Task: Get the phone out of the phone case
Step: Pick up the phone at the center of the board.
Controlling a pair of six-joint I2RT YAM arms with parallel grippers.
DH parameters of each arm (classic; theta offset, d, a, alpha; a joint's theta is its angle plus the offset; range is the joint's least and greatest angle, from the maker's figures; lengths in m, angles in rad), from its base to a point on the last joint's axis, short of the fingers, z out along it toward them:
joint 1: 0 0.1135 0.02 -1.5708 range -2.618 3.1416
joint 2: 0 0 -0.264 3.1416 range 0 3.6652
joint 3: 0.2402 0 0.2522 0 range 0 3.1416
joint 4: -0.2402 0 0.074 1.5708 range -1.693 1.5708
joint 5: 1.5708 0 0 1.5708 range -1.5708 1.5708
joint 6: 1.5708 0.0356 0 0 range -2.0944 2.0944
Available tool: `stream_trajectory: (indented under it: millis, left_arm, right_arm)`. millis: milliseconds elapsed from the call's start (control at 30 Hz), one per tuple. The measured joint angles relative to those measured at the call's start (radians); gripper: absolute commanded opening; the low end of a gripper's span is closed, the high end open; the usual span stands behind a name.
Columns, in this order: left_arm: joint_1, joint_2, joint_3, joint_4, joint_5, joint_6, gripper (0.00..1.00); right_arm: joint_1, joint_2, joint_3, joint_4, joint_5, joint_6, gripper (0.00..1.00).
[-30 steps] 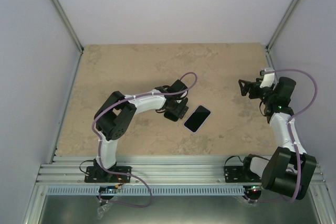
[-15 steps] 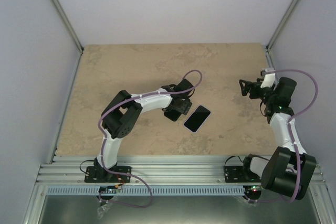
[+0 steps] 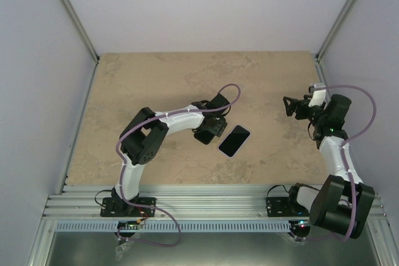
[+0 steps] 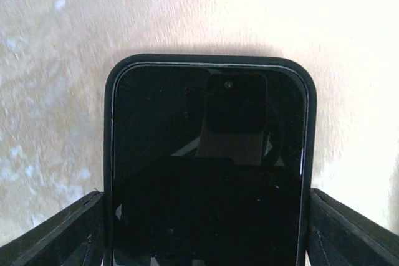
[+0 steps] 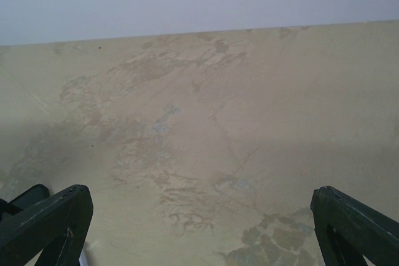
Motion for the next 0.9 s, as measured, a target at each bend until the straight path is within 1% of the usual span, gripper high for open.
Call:
stream_trajectory:
  millis: [233, 367, 467, 567, 733, 800, 900]
  left_arm:
    - [0.023, -0.075, -0.039, -0.063, 0.126, 0.046, 0.64]
    - [0.047, -0.129, -0.039, -0.066, 0.214, 0.077, 0.62]
    - [0.075, -0.176, -0.039, -0.076, 0.294, 0.108, 0.59]
    - [0.098, -0.233, -0.039, -0.09, 0.373, 0.143, 0.58]
    - [0.103, -0.336, -0.04, -0.113, 0.484, 0.194, 0.57]
    - [0.101, -0.371, -0.04, -0.117, 0.504, 0.203, 0.57]
    - [0.099, -0.41, -0.043, -0.116, 0.496, 0.203, 0.57]
  right_arm:
    - [-0.001, -0.037, -0.023, 0.023, -0.06, 0.039, 0.98]
    - [-0.001, -0.042, -0.023, 0.029, -0.118, 0.037, 0.98]
    - [-0.001, -0.045, -0.023, 0.024, -0.19, -0.01, 0.98]
    - [-0.001, -0.051, -0.023, 0.0, -0.255, -0.066, 0.98]
    - [0.002, -0.093, -0.023, -0.027, -0.324, -0.123, 0.98]
    - [0.014, -0.128, -0.023, -0.038, -0.339, -0.151, 0.98]
    - [0.05, -0.154, -0.006, -0.08, -0.342, -0.177, 0.98]
